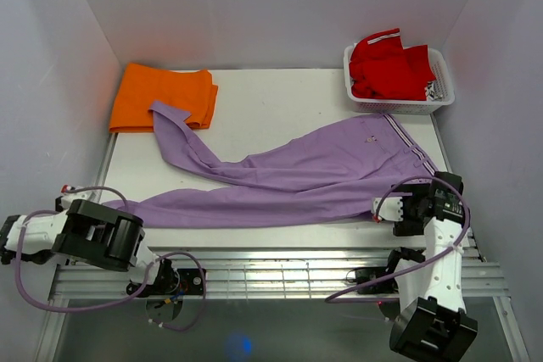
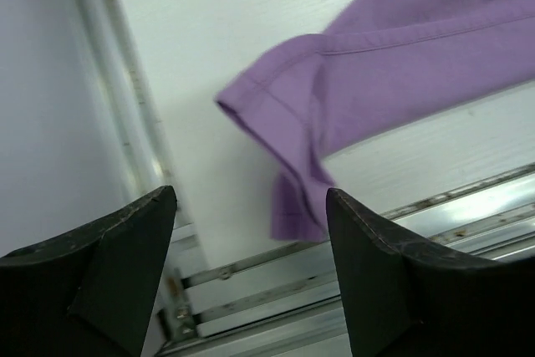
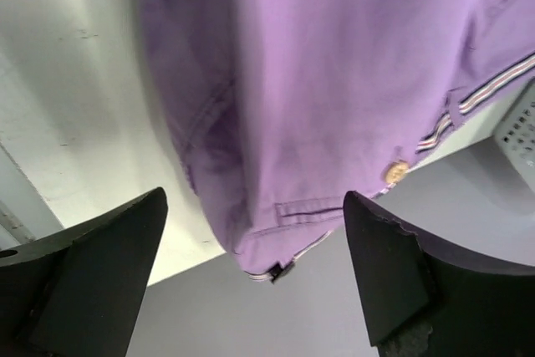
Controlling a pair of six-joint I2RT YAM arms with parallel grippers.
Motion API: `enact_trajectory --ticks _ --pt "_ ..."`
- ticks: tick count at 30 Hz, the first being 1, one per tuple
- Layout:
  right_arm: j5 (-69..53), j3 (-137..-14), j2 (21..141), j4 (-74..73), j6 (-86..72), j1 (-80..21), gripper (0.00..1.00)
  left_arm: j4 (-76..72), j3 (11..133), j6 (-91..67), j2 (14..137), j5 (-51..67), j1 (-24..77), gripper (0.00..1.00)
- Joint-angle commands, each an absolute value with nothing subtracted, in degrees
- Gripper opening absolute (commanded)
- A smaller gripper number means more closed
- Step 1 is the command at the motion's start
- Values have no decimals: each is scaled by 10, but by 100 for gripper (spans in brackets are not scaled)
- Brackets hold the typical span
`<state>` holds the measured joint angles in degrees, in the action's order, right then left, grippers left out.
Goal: Fold and stack the trousers
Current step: Flatten the trousers out
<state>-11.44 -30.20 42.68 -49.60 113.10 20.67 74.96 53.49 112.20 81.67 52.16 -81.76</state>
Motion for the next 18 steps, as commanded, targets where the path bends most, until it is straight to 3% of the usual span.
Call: enact_trajectory --ticks 1,8,11,18 --pt "-157 -368 440 -511 1164 211 90 805 621 1405 823 586 -828 83" --pt "-235 -566 567 -580 1043 224 90 804 691 1291 821 570 -779 85" --pt "-238 -624 644 -593 972 222 98 804 705 1189 816 523 -702 86" --pt "-163 -685 808 -622 881 221 84 804 734 988 858 407 -552 87"
